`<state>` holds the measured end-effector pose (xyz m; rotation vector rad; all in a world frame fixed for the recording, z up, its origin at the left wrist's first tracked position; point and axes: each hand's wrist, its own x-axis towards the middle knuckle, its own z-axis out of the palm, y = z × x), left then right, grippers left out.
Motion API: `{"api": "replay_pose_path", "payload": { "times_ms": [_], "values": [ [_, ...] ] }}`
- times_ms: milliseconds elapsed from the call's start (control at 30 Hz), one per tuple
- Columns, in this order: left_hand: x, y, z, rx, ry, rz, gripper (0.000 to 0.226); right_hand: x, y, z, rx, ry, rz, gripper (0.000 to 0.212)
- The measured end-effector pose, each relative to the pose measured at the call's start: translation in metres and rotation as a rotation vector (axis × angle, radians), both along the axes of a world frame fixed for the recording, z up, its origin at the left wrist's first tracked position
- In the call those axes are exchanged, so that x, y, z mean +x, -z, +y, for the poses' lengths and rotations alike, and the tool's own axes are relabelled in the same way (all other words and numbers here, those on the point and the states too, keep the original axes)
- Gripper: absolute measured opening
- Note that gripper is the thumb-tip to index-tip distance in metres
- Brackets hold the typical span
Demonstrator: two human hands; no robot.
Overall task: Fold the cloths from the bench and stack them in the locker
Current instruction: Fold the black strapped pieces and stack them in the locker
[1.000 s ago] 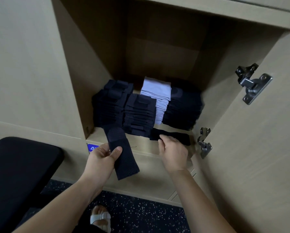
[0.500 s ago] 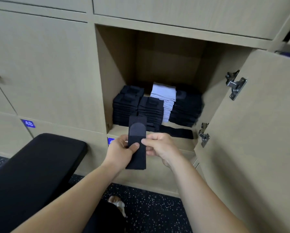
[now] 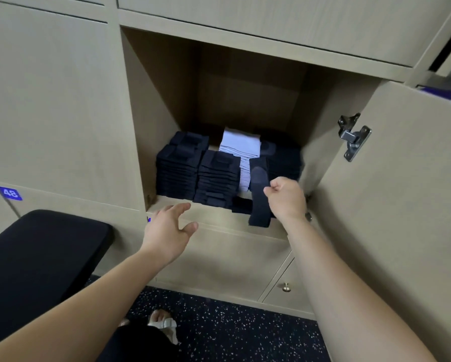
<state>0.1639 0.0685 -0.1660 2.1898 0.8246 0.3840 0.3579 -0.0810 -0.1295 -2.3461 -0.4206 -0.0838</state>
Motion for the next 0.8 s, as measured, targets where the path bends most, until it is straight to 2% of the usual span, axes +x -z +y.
{"api": "replay_pose_path", "payload": {
  "times_ms": [133,333,400,533,600,700,800],
  "values": [
    [0.023,0.012,0.005,0.114,0.049,0.055,0.053,0.033,0.0,0.005,-0.285,0.097,-0.241,0.013],
    [0.052,0.038,0.017,0.176,0.086,0.106,0.055,0.067,0.028,0.017,-0.684,0.0,-0.484,0.029],
    [0.058,0.047,0.02,0.195,0.101,0.119,0.055,0.068,0.044,0.021,-0.723,-0.046,-0.533,0.03],
    [0.067,0.059,0.026,0.195,0.12,0.134,0.054,0.067,0.079,0.026,-0.823,-0.148,-0.499,0.035],
    [0.07,0.064,0.028,0.192,0.123,0.137,0.054,0.062,0.089,0.031,-0.848,-0.148,-0.567,0.04],
    [0.07,0.068,0.029,0.187,0.128,0.139,0.054,0.059,0.105,0.037,-0.773,-0.165,-0.623,0.036],
    [0.07,0.071,0.027,0.181,0.14,0.139,0.053,0.055,0.116,0.031,-0.747,-0.196,-0.56,0.034]
  ]
}}
